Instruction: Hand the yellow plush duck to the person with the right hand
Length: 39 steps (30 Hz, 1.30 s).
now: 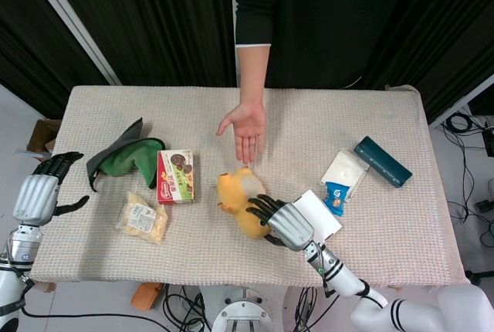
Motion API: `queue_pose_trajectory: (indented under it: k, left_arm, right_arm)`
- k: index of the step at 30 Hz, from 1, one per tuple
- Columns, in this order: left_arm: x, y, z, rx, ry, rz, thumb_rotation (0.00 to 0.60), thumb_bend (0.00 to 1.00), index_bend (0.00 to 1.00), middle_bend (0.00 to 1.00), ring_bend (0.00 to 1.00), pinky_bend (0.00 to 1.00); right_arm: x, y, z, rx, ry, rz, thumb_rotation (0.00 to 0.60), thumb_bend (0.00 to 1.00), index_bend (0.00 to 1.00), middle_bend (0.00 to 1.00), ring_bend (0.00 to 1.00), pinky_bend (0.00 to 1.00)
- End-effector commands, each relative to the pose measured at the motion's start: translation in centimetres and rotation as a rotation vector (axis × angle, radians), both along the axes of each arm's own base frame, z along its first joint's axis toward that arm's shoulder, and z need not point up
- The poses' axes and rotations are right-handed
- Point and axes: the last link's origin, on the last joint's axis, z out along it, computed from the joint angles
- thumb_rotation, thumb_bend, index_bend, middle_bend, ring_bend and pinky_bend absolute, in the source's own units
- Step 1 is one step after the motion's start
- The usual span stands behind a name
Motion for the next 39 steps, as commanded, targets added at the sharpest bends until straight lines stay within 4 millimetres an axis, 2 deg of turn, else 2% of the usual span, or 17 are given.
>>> queue_pose_trajectory:
  k: [1,7,12,16,20,30,35,39]
  left_arm:
    - [0.0,0.0,0.1,0.001,-0.001,0.0,0.598,0.17,0.18,0.17,0.17,0.24]
    - [0.1,0.1,0.2,0.005,-0.009,-0.005,0.599,0.17,0.18,0.17,0.17,0.24]
    - [0.1,0.1,0.2,0.004,-0.01,-0.003,0.6,0.17,0.18,0.17,0.17,0.24]
    - [0.2,0.2,0.2,0.007,-0.01,-0.007,0.599,0.17,0.18,0.17,0.17,0.24]
    - [0.3,0.2,0.3,0.01,-0.013,-0.009,0.6,0.17,0.18,0.17,0.17,0.24]
    - [0.5,0.3,0.3,0.007,-0.014,-0.013,0.6,0.17,0.18,0.17,0.17,0.24]
    - [0.5,0.3,0.3,0.004,-0.012,-0.013,0.599,0.17,0.18,0.17,0.17,0.24]
    - [0.6,0.4,0.3,0.003,-0.012,-0.016,0.6,0.17,0.18,0.17,0.17,0.24]
  right_arm:
    - [0.0,-0.1,-0.2,-0.011,-0.003,-0.004,0.6,0.18,0.47,0.38,0.3,0.64]
    - [0.0,-0.3,-0.1,-0.051,-0.006,0.002,0.6,0.2,0.8,0.61,0.56,0.82]
    - [0.0,-0.6,0.6,-0.112,-0.055,0.011,0.6,0.26,0.98,0.75,0.72,0.9]
    - [0.1,-0.9,1.3,-0.152,-0.089,0.03,0.6,0.28,1.0,0.79,0.75,0.91]
    - [0.6,-1.3,2.8,-0.208,-0.153,0.07,0.6,0.29,1.0,0.8,0.76,0.91]
    - [2.2,-3.3,8.5,-0.429,-0.271,0.18,0.6,0.3,1.0,0.82,0.77,0.92]
    - [2.7,-5.9,10.7,-0.529,-0.266,0.185,0.6,0.3,1.0,0.82,0.77,0.92]
    - [3.0,-8.0,11.4,-0.556,-0.24,0.165,0.6,0.3,1.0,0.82,0.77,0.92]
